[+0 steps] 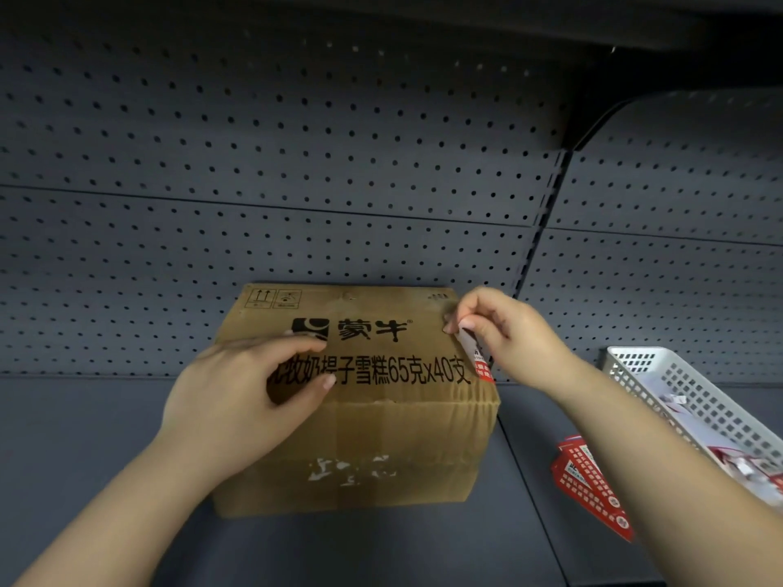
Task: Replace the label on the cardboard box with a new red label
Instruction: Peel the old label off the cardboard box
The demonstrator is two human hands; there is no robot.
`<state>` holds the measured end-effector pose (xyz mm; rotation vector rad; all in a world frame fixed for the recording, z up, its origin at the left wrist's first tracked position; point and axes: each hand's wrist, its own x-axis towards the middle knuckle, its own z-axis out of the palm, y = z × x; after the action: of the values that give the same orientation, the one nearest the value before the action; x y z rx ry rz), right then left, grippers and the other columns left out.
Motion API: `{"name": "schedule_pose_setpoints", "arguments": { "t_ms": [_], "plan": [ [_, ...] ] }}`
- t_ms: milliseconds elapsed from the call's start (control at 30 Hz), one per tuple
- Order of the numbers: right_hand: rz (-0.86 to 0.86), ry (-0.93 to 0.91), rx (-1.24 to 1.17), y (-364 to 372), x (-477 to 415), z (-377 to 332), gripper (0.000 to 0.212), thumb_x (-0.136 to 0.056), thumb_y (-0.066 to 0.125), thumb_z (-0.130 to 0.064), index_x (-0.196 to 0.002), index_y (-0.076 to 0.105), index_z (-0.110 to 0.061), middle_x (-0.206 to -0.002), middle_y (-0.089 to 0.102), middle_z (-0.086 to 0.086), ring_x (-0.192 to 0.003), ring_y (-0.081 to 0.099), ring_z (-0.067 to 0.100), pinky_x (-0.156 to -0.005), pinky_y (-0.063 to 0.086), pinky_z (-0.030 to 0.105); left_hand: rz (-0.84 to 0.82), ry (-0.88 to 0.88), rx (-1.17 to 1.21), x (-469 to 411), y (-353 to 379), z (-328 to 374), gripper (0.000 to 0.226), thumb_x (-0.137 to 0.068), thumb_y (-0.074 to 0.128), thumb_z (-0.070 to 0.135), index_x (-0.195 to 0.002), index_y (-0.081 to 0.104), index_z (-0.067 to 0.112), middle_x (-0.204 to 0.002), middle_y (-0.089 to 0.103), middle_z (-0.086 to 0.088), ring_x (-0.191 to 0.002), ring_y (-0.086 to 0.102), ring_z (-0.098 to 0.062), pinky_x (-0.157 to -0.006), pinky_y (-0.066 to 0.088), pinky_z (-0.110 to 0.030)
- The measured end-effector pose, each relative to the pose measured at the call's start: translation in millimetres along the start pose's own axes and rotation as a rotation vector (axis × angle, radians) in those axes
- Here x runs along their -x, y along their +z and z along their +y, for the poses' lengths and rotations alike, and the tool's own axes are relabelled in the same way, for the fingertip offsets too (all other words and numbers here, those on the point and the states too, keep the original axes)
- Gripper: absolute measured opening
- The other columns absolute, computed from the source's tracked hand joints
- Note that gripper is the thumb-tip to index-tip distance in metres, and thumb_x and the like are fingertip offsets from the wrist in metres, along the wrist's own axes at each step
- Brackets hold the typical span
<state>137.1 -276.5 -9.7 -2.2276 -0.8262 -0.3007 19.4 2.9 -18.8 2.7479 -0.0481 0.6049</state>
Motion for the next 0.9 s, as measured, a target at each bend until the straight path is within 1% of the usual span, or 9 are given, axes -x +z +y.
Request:
{"name": "schedule_pose_setpoints", "arguments": {
  "t_ms": [133, 200, 267, 400, 500, 600, 700, 767, 900],
  "plan": [
    [0.008, 0.052, -0.147, -1, 1, 4, 0.011, -0.095, 0.048, -0.006, -0.089, 0.057, -0.008, -0.091, 0.071, -0.003, -0.095, 0.066, 0.004, -0.087, 0.049, 0.018, 0.009, 0.002, -0.002, 0, 1, -1, 0.049, -0.074, 0.041, 0.073, -0.114, 0.059, 0.051, -0.12, 0.065, 0.022, -0.107, 0.064, -0.01, -0.08, 0.051, -0.031],
    [0.039, 0.054, -0.248, 0, 2, 6, 0.013, -0.095, 0.046, -0.002, -0.089, 0.057, -0.005, -0.091, 0.072, 0.003, -0.096, 0.067, 0.011, -0.091, 0.05, 0.025, 0.009, 0.005, 0.003, 0, 2, -1, 0.049, -0.074, 0.041, 0.073, -0.114, 0.059, 0.052, -0.119, 0.065, 0.022, -0.107, 0.064, -0.01, -0.08, 0.051, -0.031],
    [0.079, 0.058, -0.353, 0, 3, 8, 0.017, -0.095, 0.045, 0.001, -0.087, 0.056, -0.008, -0.09, 0.071, 0.008, -0.095, 0.068, 0.018, -0.093, 0.05, 0.032, 0.011, 0.006, 0.013, 0, 2, -1, 0.049, -0.073, 0.041, 0.073, -0.114, 0.059, 0.052, -0.12, 0.065, 0.022, -0.108, 0.063, -0.009, -0.08, 0.051, -0.031],
    [0.155, 0.089, -0.459, -2, 7, 13, 0.02, -0.095, 0.042, 0.003, -0.086, 0.056, -0.01, -0.09, 0.07, 0.014, -0.095, 0.068, 0.022, -0.093, 0.048, 0.039, 0.009, 0.012, 0.011, 0, 1, -2, 0.05, -0.073, 0.039, 0.074, -0.114, 0.058, 0.052, -0.119, 0.065, 0.023, -0.108, 0.063, -0.009, -0.08, 0.052, -0.032],
    [0.191, 0.121, -0.491, -4, 11, 16, 0.018, -0.095, 0.042, 0.002, -0.087, 0.055, -0.008, -0.089, 0.071, 0.012, -0.095, 0.068, 0.024, -0.095, 0.047, 0.042, 0.012, 0.015, 0.012, -1, 2, -2, 0.05, -0.073, 0.04, 0.074, -0.114, 0.059, 0.052, -0.118, 0.065, 0.024, -0.108, 0.063, -0.009, -0.078, 0.053, -0.031],
    [0.214, 0.125, -0.52, -5, 13, 18, 0.019, -0.095, 0.042, 0.001, -0.086, 0.054, -0.009, -0.084, 0.073, 0.004, -0.094, 0.067, 0.024, -0.096, 0.046, 0.044, 0.016, 0.021, 0.019, 0, 2, -2, 0.049, -0.073, 0.041, 0.073, -0.113, 0.06, 0.05, -0.117, 0.066, 0.023, -0.107, 0.063, -0.008, -0.078, 0.054, -0.031],
    [0.234, 0.13, -0.528, -7, 16, 18, 0.021, -0.096, 0.042, 0.0, -0.085, 0.055, -0.013, -0.082, 0.074, 0.0, -0.092, 0.067, 0.022, -0.095, 0.046, 0.041, 0.018, 0.023, 0.019, 0, 2, -2, 0.049, -0.074, 0.041, 0.073, -0.113, 0.061, 0.05, -0.116, 0.066, 0.023, -0.107, 0.063, -0.008, -0.078, 0.054, -0.031],
    [0.24, 0.14, -0.519, -9, 19, 18, 0.022, -0.096, 0.043, 0.0, -0.084, 0.055, -0.015, -0.082, 0.074, -0.002, -0.092, 0.067, 0.02, -0.092, 0.046, 0.036, 0.016, 0.02, 0.015, 0, 1, -2, 0.049, -0.074, 0.042, 0.073, -0.113, 0.06, 0.05, -0.116, 0.066, 0.024, -0.107, 0.063, -0.007, -0.078, 0.054, -0.031],
    [0.243, 0.148, -0.503, -14, 23, 16, 0.019, -0.095, 0.042, 0.002, -0.086, 0.054, -0.01, -0.081, 0.075, -0.004, -0.091, 0.067, 0.017, -0.087, 0.048, 0.024, 0.016, 0.017, 0.017, -1, 0, 0, 0.048, -0.073, 0.044, 0.072, -0.112, 0.061, 0.05, -0.114, 0.067, 0.024, -0.105, 0.064, -0.008, -0.076, 0.054, -0.031]
  ]
}}
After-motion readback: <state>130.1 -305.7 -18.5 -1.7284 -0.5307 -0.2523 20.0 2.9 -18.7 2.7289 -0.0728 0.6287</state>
